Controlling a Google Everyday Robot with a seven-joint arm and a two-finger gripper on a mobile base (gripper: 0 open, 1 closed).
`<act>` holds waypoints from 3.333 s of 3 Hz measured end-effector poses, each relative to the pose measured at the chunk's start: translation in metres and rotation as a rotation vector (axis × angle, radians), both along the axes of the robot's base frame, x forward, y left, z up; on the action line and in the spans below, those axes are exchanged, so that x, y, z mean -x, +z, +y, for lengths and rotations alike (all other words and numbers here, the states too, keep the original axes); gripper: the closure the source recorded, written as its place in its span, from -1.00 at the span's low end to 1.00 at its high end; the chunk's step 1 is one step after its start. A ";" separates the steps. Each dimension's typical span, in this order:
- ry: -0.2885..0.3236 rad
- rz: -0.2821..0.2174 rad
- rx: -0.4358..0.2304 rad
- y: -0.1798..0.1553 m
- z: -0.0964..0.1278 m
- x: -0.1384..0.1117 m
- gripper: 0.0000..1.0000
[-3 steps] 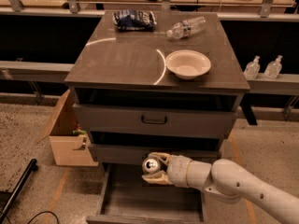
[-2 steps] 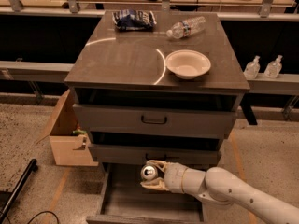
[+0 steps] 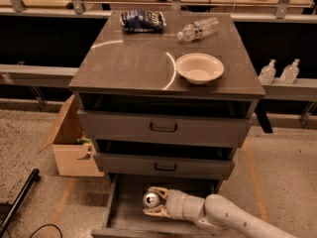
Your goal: Place 7up can into bottom drawer
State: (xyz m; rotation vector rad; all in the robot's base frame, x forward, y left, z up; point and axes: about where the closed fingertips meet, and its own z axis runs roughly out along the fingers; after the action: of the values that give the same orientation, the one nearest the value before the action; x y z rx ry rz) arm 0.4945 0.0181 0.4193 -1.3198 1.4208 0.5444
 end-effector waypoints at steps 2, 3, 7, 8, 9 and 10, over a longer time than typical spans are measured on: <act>-0.003 0.067 0.046 -0.109 0.002 -0.009 1.00; 0.003 0.105 0.068 -0.150 0.001 -0.018 1.00; 0.014 0.122 0.113 -0.216 0.026 -0.052 -0.41; 0.005 0.138 0.144 -0.218 0.026 -0.051 -0.88; -0.019 0.162 0.162 -0.214 0.022 -0.049 -1.00; -0.104 0.191 0.191 -0.203 0.003 -0.046 -0.67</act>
Offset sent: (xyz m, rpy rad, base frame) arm 0.0164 -0.0086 -0.1765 -0.0902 0.1298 -0.0109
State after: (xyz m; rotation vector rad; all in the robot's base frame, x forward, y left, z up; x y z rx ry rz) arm 0.5408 0.0207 0.2165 -1.3618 1.7238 0.4848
